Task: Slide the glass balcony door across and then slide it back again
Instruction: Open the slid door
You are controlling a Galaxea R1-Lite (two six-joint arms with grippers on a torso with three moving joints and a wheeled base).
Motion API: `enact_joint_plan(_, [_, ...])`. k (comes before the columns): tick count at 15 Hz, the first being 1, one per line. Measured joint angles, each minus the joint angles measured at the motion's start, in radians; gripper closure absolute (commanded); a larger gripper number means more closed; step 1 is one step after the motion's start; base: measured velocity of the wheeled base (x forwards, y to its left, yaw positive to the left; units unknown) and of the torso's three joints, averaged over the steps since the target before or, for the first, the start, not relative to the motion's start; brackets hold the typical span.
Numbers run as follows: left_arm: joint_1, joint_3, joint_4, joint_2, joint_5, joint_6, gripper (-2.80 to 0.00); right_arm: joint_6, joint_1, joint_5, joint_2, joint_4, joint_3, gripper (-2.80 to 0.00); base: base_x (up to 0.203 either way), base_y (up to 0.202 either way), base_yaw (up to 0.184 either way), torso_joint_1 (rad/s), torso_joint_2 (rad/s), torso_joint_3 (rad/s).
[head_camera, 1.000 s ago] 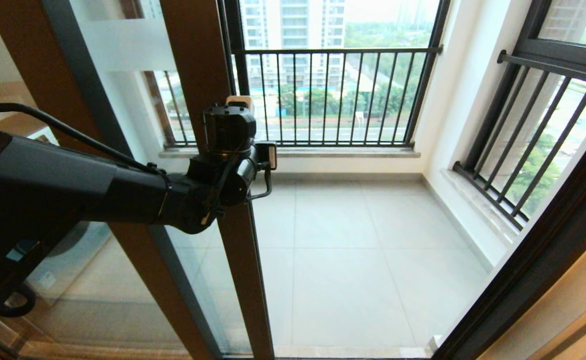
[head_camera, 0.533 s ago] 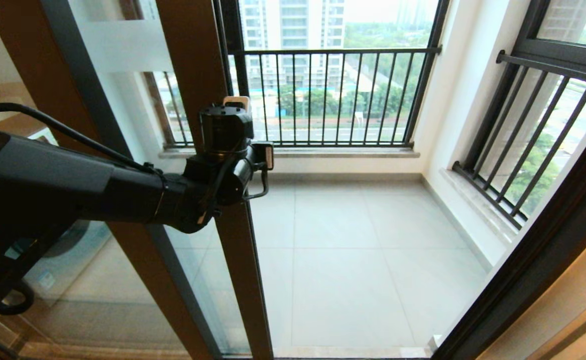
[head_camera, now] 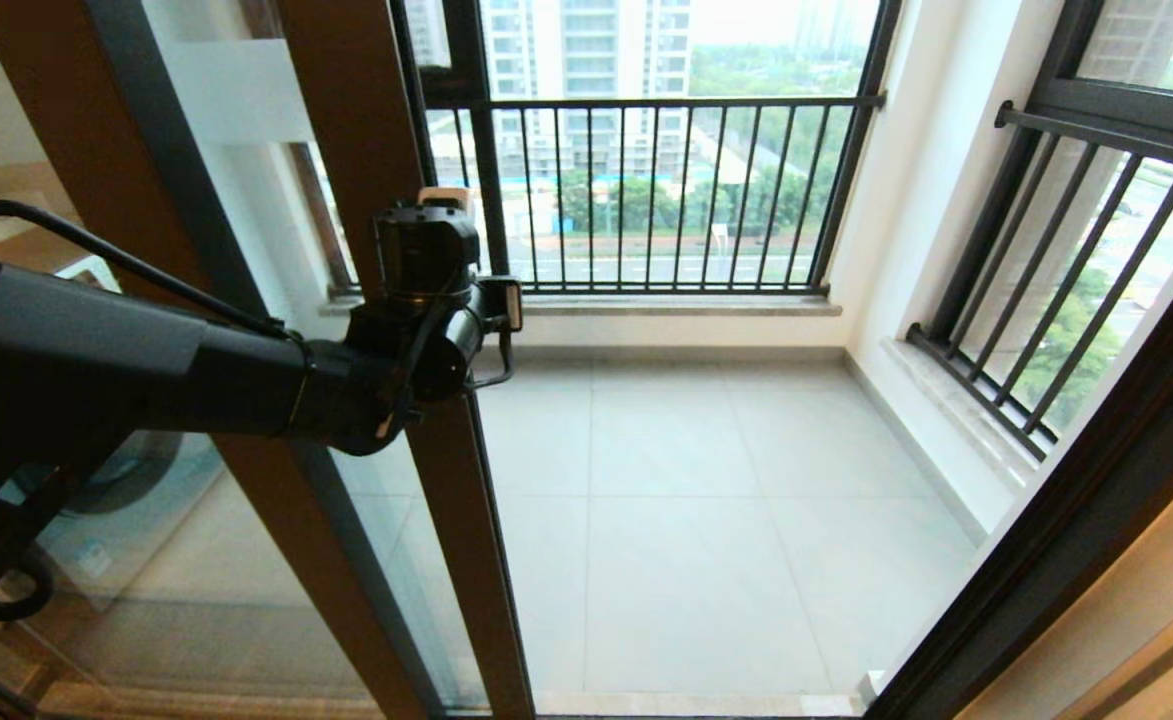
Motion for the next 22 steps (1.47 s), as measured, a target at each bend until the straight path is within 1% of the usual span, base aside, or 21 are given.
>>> enact_joint_plan(7, [0.015,0.0,-0.002,-0.003,-0.003,-0.001,0.0,0.0,0.0,0.0,0.0,0.0,0.0,0.0,0.0,0.0,0.0,0.0,0.0,0.0])
enact_joint_plan(14, [0.056,0.034,-0.009,-0.019,-0.012,-0.002,0.0,0.0,0.0,0.0,0.0,0.0,0.0,0.0,0.0,0.0,0.0,0.0,0.0,0.0])
enact_joint_plan(22, [0.089,0.046,-0.004,-0.025,-0.002,-0.003,0.0,0.0,0.0,0.0,0.0,0.0,0.0,0.0,0.0,0.0,0.0,0.0,0.0,0.0])
